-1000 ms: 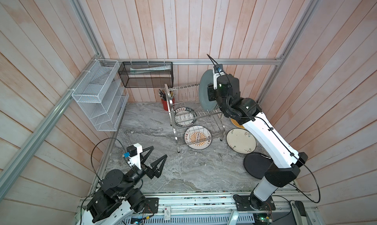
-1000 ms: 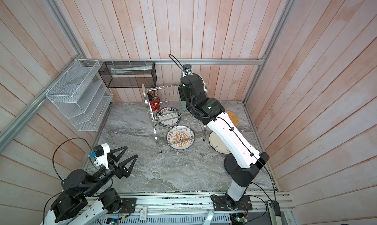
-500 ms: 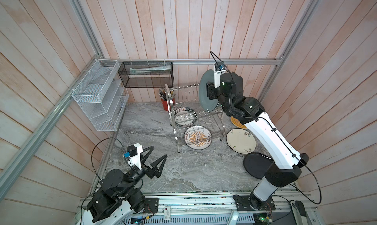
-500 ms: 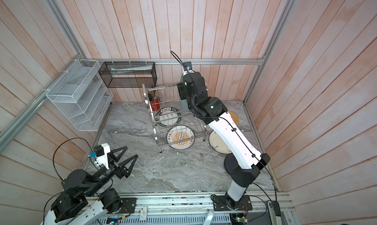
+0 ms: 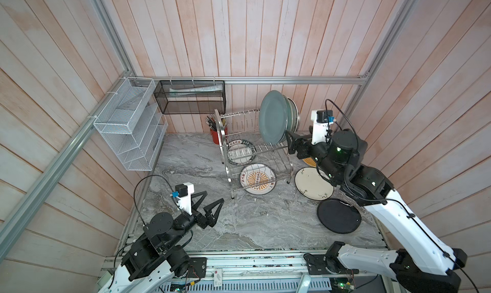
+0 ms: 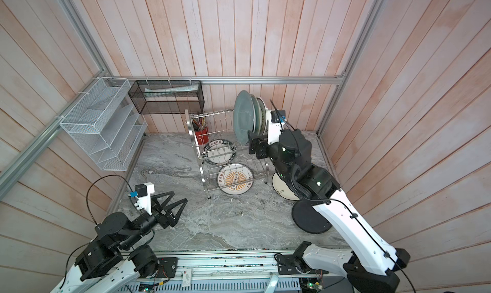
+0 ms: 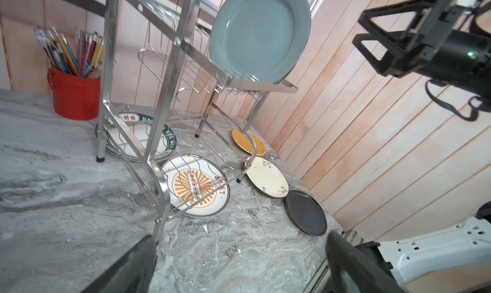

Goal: Load the plates into the dish rack
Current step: 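Draw the right gripper down from the rack while left reaches toward the sunburst plate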

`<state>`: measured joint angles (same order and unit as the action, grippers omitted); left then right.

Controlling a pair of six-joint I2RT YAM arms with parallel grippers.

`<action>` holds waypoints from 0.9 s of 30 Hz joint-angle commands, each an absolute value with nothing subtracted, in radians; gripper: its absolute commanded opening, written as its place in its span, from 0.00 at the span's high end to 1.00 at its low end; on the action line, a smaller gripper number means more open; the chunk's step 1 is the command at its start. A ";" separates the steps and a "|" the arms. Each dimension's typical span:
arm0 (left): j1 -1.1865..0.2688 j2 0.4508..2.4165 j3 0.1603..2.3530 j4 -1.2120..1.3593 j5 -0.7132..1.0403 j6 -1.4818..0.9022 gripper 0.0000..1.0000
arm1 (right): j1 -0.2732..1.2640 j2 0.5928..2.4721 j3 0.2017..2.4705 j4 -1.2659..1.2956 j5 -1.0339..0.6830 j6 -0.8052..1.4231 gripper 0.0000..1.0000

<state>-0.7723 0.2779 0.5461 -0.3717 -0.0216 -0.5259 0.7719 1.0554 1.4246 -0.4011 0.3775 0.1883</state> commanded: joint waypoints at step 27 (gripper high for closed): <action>-1.134 1.406 0.305 0.655 -0.360 -1.556 0.40 | 0.452 0.798 0.620 -0.117 -0.046 0.445 0.02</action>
<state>-1.1477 1.3388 0.2607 0.4973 -0.3199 -1.4345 0.4561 0.8028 0.6319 -0.1600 0.0013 0.4305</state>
